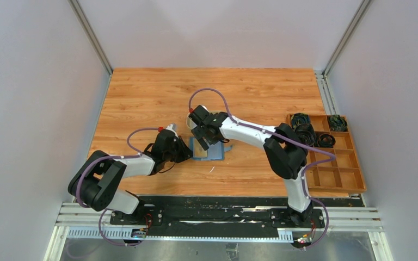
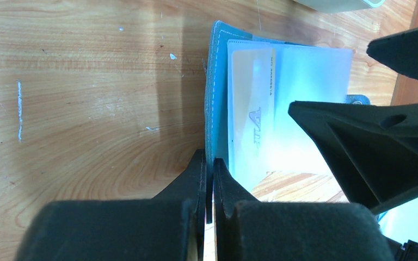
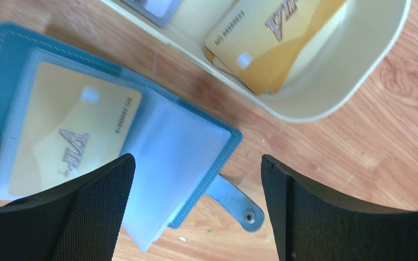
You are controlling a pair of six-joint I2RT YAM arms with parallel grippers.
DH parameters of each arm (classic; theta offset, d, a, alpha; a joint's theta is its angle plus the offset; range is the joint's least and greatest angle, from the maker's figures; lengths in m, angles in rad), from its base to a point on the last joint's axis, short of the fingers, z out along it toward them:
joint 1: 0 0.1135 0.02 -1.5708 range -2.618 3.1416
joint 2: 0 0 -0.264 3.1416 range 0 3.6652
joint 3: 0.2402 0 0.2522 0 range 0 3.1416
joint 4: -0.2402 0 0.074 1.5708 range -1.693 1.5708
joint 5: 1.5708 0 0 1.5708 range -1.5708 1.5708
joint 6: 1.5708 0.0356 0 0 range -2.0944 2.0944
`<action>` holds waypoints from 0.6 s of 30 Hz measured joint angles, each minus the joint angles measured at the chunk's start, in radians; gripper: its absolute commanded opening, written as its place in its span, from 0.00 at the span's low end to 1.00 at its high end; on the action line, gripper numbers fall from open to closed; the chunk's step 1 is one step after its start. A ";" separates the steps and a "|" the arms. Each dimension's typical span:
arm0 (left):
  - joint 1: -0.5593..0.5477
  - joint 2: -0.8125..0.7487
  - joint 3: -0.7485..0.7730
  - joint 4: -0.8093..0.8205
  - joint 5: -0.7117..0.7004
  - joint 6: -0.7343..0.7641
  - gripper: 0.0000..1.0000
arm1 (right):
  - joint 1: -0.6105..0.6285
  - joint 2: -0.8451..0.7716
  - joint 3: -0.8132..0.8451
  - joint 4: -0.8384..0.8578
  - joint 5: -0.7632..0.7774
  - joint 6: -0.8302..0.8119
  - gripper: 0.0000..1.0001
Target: Take the credit cards out of the card holder
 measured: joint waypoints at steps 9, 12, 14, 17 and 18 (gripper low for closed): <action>0.000 0.002 0.000 0.000 0.000 0.000 0.00 | 0.000 -0.132 -0.095 -0.082 0.079 -0.010 0.89; 0.000 0.004 0.000 0.001 0.000 0.001 0.00 | -0.003 -0.240 -0.134 -0.020 0.025 -0.017 0.89; 0.000 0.004 0.000 0.001 0.000 0.001 0.00 | -0.020 -0.320 -0.192 0.071 -0.112 -0.010 0.89; 0.000 0.003 0.000 0.001 0.000 0.003 0.00 | -0.079 -0.388 -0.300 0.260 -0.368 0.048 0.90; 0.000 0.003 0.000 0.001 0.000 0.003 0.00 | -0.107 -0.392 -0.343 0.335 -0.455 0.084 0.90</action>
